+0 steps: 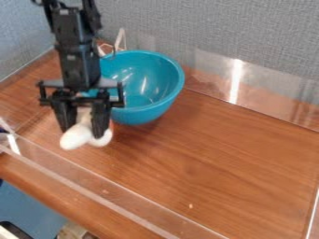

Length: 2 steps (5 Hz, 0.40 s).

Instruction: Put the mushroom in the blue bowl

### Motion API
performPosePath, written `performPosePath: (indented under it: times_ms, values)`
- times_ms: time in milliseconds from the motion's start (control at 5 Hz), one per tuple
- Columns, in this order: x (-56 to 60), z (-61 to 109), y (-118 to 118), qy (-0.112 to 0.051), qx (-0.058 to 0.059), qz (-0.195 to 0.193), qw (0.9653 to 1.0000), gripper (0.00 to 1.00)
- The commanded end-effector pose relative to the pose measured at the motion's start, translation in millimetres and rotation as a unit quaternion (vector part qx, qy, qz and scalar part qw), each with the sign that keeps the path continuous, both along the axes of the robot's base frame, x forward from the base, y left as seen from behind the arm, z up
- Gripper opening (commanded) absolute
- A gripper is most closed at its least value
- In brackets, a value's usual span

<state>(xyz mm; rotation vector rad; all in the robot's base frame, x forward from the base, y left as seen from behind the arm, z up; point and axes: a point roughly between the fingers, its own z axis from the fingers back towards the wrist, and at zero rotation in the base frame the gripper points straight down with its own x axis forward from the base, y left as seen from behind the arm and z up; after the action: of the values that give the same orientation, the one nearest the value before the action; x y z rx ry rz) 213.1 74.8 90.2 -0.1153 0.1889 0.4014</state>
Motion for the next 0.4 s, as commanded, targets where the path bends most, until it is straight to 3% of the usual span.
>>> performPosePath:
  times_ms: [0,200]
  values:
    - [19.0,22.9,7.7,-0.044,0.015,0.004,0.9989,0.0]
    - [31.9,25.2,6.3,-0.05,0.012,0.003,0.9987,0.0]
